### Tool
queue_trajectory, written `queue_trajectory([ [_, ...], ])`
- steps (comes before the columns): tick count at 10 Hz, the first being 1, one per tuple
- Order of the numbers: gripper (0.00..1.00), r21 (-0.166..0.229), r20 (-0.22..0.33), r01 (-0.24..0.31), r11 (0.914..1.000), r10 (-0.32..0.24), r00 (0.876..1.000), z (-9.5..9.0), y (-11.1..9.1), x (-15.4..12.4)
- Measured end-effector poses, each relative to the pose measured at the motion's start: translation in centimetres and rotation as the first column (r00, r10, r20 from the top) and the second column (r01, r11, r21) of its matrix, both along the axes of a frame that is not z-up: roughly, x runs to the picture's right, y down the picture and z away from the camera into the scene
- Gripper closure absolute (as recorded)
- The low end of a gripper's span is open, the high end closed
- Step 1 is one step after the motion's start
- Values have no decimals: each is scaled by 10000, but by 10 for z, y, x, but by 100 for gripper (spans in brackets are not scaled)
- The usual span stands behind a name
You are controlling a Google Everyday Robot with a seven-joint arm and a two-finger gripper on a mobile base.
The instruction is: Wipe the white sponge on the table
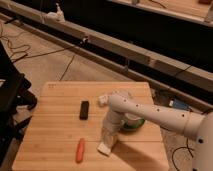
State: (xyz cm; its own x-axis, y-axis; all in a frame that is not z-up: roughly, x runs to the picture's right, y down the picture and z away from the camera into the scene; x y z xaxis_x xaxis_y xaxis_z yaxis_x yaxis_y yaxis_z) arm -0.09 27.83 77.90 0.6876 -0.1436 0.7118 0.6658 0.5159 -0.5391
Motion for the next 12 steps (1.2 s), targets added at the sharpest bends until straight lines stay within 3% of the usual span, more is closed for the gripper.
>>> queue_trajectory([
  [2, 100, -75, 493, 273, 9996, -269, 9984, -1, 6, -21],
  [4, 100, -222, 562, 454, 9987, -441, 9974, -10, 17, -28],
  [7, 100, -840, -171, 305, 9960, -321, 9993, -31, 42, -9],
  [9, 100, -1048, -821, -154, 9944, 68, 9966, -39, 47, 17],
  [12, 100, -629, -1603, -741, 9953, 632, 9850, -36, 25, 56],
])
